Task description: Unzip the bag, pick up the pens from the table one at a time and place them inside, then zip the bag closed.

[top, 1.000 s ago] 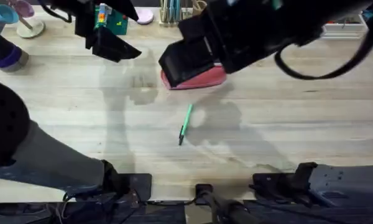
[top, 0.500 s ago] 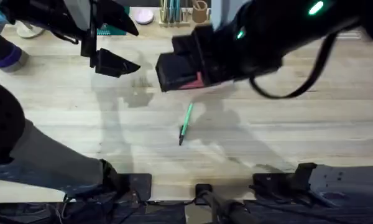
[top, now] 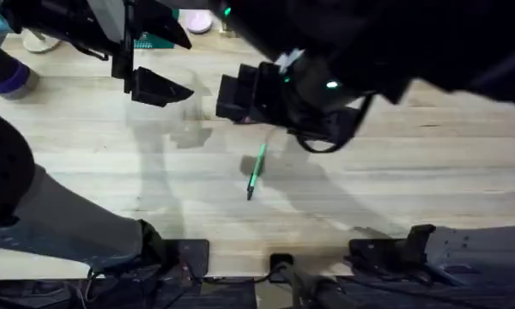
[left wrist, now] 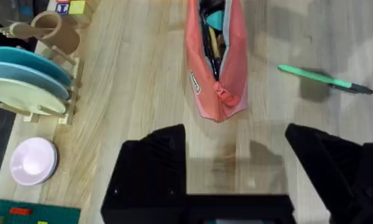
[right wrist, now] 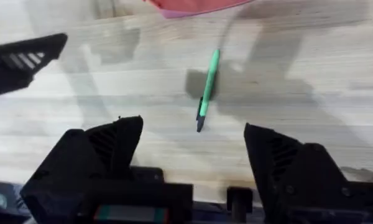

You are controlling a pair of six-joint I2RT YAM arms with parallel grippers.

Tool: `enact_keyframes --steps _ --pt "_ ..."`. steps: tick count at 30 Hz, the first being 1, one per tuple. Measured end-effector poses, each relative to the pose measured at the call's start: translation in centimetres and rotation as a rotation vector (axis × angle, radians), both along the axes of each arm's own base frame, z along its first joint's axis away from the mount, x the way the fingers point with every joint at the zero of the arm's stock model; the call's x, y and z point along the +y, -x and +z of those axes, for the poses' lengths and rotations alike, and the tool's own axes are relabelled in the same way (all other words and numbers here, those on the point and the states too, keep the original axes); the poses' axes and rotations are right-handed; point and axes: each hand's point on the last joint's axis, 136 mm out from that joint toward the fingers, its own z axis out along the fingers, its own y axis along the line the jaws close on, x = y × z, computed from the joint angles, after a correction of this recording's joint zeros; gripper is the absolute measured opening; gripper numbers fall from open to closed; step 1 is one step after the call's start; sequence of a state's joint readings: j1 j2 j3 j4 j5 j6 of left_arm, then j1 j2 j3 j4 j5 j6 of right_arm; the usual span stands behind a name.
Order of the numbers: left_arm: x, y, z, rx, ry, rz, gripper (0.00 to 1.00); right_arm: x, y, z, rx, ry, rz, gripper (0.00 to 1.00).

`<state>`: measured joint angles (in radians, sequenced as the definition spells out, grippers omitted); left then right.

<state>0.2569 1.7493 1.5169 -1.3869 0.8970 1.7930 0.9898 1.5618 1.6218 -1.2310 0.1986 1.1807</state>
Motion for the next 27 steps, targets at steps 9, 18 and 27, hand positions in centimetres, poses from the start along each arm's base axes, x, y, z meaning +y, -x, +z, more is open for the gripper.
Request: enact_keyframes --steps 9,18,27 --pt "0.0 0.0 0.0 -0.002 0.0 -0.001 0.995 1.6 -0.4 -4.6 0.064 0.104 0.01 0.995" --pt "0.0 0.0 0.0 -0.002 -0.001 -0.002 0.995 2.5 -0.1 -7.6 0.094 0.083 0.02 0.995" --pt "0.0 0.0 0.0 -0.002 0.0 -0.002 0.995 2.2 -0.2 -11.6 0.183 0.021 -0.023 0.992"
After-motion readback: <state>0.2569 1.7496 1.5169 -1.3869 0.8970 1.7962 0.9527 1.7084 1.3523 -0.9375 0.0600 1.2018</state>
